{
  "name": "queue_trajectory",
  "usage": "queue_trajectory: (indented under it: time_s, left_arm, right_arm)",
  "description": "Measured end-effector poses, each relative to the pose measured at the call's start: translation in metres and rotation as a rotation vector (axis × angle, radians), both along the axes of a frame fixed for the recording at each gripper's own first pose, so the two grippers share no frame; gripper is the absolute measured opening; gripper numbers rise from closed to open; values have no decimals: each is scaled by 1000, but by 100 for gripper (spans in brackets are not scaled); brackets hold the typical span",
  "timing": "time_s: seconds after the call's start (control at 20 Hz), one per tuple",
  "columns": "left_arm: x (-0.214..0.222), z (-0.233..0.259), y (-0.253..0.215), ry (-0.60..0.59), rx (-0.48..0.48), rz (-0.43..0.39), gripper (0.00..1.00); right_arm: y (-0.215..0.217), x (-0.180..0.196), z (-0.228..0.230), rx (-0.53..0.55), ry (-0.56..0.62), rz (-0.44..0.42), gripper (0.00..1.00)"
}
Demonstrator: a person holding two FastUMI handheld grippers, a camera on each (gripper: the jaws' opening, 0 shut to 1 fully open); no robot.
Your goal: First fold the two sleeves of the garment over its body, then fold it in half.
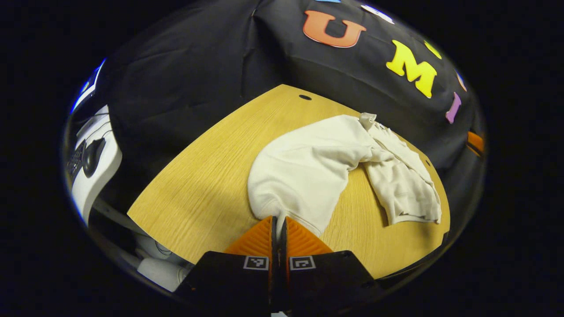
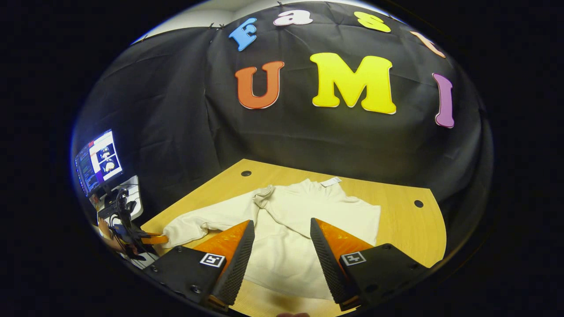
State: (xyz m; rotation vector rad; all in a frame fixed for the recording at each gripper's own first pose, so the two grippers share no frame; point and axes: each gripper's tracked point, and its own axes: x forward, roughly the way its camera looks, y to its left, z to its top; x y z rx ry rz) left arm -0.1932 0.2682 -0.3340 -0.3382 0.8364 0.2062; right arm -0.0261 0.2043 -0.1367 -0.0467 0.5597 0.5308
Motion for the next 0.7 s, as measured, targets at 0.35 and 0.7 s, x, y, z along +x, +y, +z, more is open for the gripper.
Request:
queue_trajectory:
  time_s: [0.35, 0.7]
  left_arm:
    - [29, 48, -10, -57, 71, -59, 3]
    - [108, 113, -13, -166, 116, -97, 3]
  right_arm:
    - [-31, 7, 1, 39, 20, -57, 80]
    - [-72, 10, 6, 90, 12, -128, 80]
